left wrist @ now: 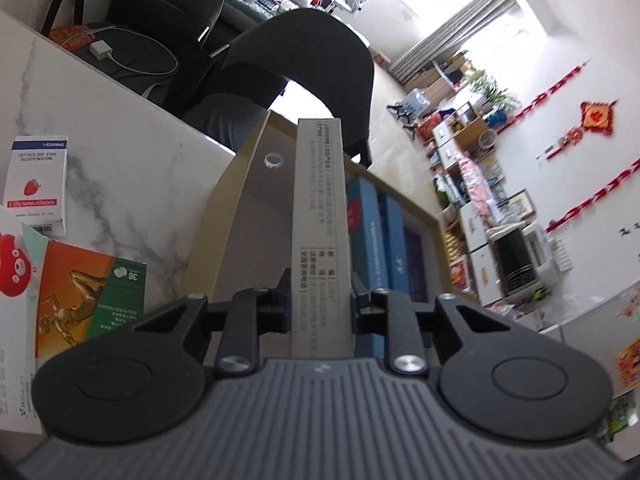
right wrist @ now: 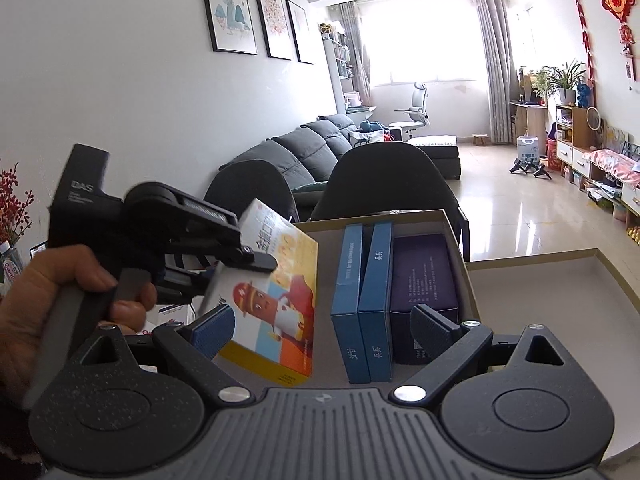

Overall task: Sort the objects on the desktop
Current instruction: 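Carry the white box over the cardboard box and lower it in, then open the left gripper to release the white box and withdraw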

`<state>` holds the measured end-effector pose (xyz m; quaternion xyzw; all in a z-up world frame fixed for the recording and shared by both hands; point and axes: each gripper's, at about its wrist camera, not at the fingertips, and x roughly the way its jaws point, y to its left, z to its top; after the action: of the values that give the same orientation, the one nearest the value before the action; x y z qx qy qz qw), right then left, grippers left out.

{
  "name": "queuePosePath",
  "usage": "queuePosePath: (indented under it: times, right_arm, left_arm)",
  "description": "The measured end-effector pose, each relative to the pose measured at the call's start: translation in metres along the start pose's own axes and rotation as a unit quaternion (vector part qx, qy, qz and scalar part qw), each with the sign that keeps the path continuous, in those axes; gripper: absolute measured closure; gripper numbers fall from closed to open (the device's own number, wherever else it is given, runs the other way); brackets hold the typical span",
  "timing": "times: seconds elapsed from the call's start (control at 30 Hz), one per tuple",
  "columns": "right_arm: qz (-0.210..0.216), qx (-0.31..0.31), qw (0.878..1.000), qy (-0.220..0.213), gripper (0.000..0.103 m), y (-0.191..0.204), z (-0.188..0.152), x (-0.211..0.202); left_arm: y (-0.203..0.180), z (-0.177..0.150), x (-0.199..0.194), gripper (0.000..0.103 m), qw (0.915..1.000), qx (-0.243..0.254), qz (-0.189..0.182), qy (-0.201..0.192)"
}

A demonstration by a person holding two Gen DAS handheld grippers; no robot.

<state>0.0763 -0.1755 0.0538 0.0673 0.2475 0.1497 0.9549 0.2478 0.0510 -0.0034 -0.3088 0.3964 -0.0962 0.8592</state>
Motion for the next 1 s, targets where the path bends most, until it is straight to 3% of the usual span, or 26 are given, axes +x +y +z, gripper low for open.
queuePosePath:
  times: [0.3,0.33,0.37,0.5,0.63,0.77,1.0]
  right_arm:
    - [-0.011,0.001,1.0,0.008,0.007,-0.007,-0.002,0.008]
    - [-0.013,0.001,1.0,0.008,0.007,-0.007,-0.002,0.009]
    - [-0.014,0.001,1.0,0.009,0.007,-0.008,-0.002,0.01]
    - [-0.01,0.001,1.0,0.021,0.007,-0.008,0.002,0.014]
    - [0.0,0.002,0.999,0.038,0.007,-0.008,0.008,0.02]
    - [0.01,0.004,0.998,0.055,0.007,-0.008,0.013,0.025]
    - [0.027,0.006,0.996,0.085,0.012,-0.007,0.023,0.035]
  left_arm:
    - [-0.013,0.003,0.006,0.08,0.9983,0.042,0.04,-0.01]
    - [-0.015,0.003,0.006,0.081,0.9978,0.048,0.044,-0.013]
    - [-0.018,0.003,0.004,0.103,0.9974,0.054,0.043,-0.021]
    - [-0.036,0.006,-0.001,0.102,0.9942,0.092,0.037,-0.041]
    - [-0.043,0.004,0.0,0.093,0.9901,0.132,0.044,-0.02]
    - [-0.029,0.001,0.001,0.085,0.9924,0.115,0.043,0.01]
    - [-0.018,-0.002,-0.022,0.061,0.9918,0.123,0.029,-0.015]
